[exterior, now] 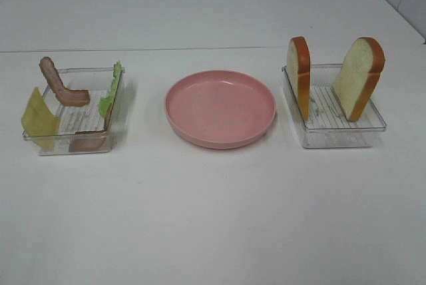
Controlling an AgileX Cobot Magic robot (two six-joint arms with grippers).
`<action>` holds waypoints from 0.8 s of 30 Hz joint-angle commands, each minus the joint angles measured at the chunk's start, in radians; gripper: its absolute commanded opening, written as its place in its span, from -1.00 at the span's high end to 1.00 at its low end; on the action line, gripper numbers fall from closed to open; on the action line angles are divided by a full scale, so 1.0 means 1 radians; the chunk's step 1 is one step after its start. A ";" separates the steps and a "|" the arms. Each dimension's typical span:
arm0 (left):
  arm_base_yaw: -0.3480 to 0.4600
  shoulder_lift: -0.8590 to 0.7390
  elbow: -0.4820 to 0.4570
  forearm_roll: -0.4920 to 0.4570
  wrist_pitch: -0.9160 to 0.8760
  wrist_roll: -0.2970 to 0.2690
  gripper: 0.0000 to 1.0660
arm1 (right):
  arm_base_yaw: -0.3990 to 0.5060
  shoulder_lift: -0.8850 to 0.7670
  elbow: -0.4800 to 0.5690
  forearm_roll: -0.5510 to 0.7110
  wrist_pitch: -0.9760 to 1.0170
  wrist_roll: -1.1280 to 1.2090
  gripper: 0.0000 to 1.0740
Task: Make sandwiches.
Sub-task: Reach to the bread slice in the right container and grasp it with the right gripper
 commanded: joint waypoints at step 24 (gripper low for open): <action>0.002 -0.016 0.000 0.002 -0.007 -0.001 -0.89 | -0.001 0.294 -0.129 -0.009 -0.006 -0.003 -0.80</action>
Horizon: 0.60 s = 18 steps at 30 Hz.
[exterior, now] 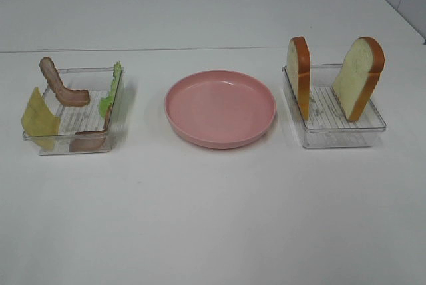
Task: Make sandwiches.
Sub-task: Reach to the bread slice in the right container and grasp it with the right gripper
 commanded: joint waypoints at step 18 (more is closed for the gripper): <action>0.002 -0.016 0.000 0.002 -0.007 -0.001 -0.88 | 0.000 1.235 -0.914 0.031 0.144 0.045 -0.80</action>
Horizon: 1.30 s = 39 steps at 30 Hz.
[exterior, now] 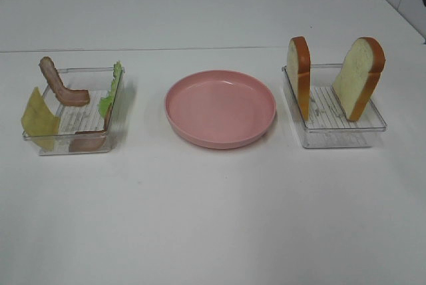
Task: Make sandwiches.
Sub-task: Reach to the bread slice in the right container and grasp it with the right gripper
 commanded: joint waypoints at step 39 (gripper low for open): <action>0.002 -0.016 0.000 0.002 -0.007 0.000 -0.88 | 0.231 0.925 -0.651 -0.130 0.010 0.150 -0.80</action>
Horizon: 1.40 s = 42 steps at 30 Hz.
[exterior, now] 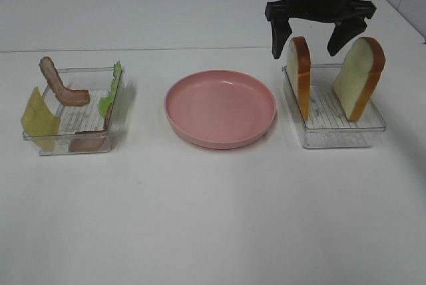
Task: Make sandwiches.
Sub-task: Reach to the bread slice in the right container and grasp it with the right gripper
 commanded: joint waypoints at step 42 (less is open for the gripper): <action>0.002 -0.016 0.000 0.002 -0.007 0.000 -0.88 | -0.003 0.098 -0.003 -0.050 -0.093 0.016 0.34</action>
